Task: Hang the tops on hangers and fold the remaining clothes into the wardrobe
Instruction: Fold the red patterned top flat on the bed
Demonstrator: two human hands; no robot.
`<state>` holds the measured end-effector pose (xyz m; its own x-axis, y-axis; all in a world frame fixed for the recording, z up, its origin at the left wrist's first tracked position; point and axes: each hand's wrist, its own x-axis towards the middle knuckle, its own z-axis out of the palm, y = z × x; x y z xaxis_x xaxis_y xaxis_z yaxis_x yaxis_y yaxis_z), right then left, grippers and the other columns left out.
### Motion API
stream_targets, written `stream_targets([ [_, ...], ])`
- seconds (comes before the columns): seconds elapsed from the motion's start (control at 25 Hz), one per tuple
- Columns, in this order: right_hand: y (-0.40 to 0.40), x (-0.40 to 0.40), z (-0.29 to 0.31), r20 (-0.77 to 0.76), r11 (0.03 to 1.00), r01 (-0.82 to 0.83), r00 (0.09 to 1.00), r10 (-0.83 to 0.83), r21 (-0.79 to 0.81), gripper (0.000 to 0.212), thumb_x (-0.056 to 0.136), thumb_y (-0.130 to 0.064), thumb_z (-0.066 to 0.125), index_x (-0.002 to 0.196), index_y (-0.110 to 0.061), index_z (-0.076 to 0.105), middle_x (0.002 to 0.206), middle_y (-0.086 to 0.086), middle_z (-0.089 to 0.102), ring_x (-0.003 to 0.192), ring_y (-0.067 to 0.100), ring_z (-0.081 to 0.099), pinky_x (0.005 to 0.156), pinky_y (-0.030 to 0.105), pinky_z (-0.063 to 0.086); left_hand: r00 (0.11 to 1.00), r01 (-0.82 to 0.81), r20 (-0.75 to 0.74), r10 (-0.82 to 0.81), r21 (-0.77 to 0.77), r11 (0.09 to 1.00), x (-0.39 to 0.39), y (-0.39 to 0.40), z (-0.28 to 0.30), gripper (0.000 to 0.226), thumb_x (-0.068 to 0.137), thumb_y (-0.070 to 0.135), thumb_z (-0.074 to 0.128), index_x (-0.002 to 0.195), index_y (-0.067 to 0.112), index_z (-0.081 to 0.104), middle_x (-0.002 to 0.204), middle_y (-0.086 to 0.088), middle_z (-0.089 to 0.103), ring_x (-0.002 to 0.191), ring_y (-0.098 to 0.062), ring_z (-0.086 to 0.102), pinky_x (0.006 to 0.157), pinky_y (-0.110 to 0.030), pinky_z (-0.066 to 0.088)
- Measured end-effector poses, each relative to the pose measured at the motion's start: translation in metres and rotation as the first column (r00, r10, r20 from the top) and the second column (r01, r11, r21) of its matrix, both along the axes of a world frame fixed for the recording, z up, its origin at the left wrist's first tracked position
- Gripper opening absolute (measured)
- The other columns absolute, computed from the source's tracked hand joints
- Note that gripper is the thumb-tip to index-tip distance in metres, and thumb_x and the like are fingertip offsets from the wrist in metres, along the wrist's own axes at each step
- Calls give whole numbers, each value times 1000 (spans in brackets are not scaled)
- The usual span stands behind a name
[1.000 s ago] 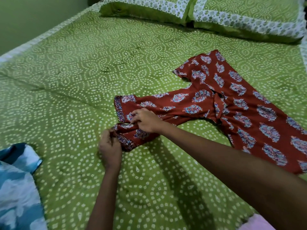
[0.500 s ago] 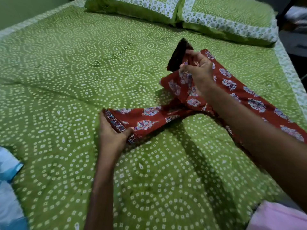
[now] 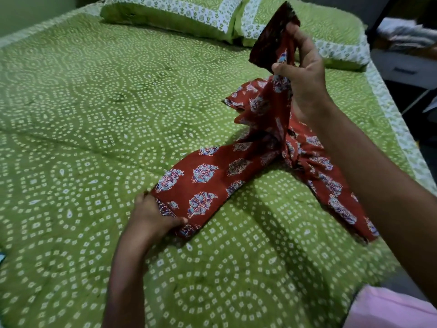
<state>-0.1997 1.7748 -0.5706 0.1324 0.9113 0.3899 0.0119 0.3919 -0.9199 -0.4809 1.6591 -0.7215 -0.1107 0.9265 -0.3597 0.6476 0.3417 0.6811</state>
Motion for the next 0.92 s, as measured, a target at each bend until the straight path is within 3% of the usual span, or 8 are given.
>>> stream_targets([
  [0.12,-12,-4,-1,94,993,-114,989,115,-23,44,68,10,53,103,-14,62,105,3,63,85,8,58,69,22,49,994,-112,9,112,53,992,-3,-5,16,33,72,37,77,78,4,71,73,-12,68,67,-23,63,59,-28,46],
  [0.2,-29,-3,-19,211,931,-282,920,331,-230,27,61,2,54,68,-18,70,71,3,67,63,14,57,56,19,45,973,-212,-62,224,157,965,-3,-3,14,37,78,42,70,73,5,70,71,-14,67,70,-27,64,64,-33,49],
  [0.28,-48,4,-43,327,635,-393,612,720,-665,11,59,-12,60,57,-15,71,63,11,65,56,24,56,52,23,44,956,-222,-128,264,270,937,1,0,7,40,76,44,71,90,6,69,91,-15,65,90,-31,61,81,-40,49],
  [0.4,-70,7,-62,52,55,-34,81,995,-998,14,80,-11,61,72,-13,73,72,7,71,71,27,66,61,28,55,954,-122,-233,186,267,956,6,3,-5,51,78,40,71,115,7,59,115,-15,56,112,-32,47,97,-39,36],
  [0.48,-60,1,-64,193,191,28,109,975,-981,17,89,-5,56,79,-4,70,77,7,73,67,23,68,57,26,55,960,-112,-211,182,306,946,5,5,-6,39,83,30,67,111,4,61,113,-19,58,109,-33,48,93,-39,37],
  [0.6,-1,-6,-79,812,903,8,442,382,-429,18,88,3,50,92,3,68,90,19,71,72,24,68,66,32,55,972,-158,-103,210,373,915,3,5,-4,22,83,21,67,94,3,65,98,-18,63,92,-31,56,81,-37,44],
  [0.76,59,-12,-113,950,953,4,87,301,-302,44,88,7,43,128,-7,52,130,16,54,120,31,49,96,35,41,982,-170,119,145,240,956,-5,2,2,14,77,14,75,87,10,66,90,-10,68,80,-26,64,77,-37,53],
  [0.92,75,-7,-125,908,929,19,-208,364,-369,35,85,-5,55,120,-7,54,116,17,59,106,32,54,77,35,43,970,-192,184,161,164,968,-11,2,-3,19,77,19,75,91,10,68,89,-11,71,75,-31,64,71,-44,53],
])
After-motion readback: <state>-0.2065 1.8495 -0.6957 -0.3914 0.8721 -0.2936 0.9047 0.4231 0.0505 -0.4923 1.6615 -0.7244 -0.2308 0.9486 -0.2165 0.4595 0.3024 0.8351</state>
